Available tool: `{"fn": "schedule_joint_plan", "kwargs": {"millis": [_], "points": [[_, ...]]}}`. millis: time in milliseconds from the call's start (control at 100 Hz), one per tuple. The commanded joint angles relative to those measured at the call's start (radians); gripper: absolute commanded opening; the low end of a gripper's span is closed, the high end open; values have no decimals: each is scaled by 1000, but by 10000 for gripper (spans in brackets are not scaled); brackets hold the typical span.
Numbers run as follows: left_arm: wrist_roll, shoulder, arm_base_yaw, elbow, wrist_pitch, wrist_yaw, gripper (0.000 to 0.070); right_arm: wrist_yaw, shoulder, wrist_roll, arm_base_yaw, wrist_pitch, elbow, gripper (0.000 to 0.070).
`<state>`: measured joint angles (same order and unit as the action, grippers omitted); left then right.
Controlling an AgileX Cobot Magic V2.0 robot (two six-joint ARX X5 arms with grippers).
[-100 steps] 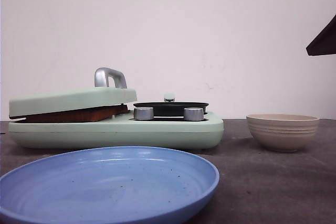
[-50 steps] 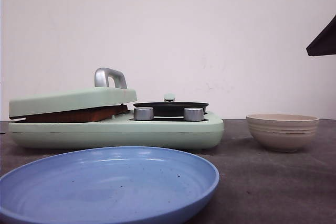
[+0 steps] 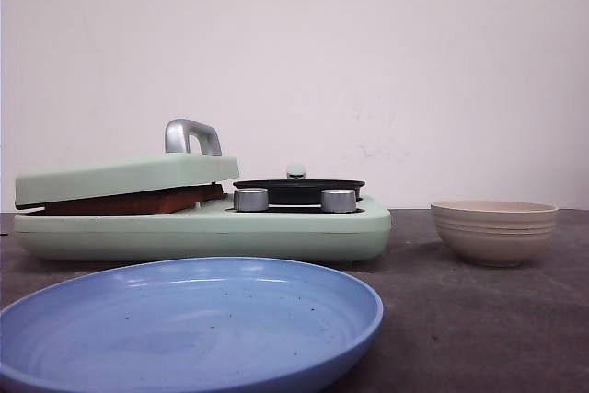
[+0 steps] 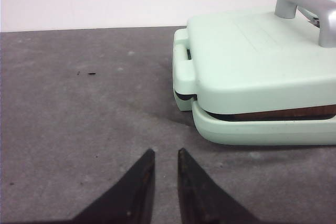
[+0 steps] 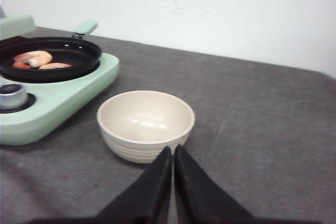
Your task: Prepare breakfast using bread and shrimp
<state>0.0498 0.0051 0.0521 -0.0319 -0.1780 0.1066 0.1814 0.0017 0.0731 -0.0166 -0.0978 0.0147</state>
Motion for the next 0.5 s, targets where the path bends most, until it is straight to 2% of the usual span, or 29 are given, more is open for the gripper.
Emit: {"fn": "schedule_joint_plan", "kwargs": {"millis": [0, 180, 490], "points": [[-6, 0, 1, 18, -6, -2, 0, 15, 2, 12, 13, -83, -3, 1], [-6, 0, 1, 16, -7, -2, 0, -41, 2, 13, 23, -79, -3, 1], [-6, 0, 1, 16, -9, -2, 0, -40, 2, 13, 26, 5, -3, 1]]}}
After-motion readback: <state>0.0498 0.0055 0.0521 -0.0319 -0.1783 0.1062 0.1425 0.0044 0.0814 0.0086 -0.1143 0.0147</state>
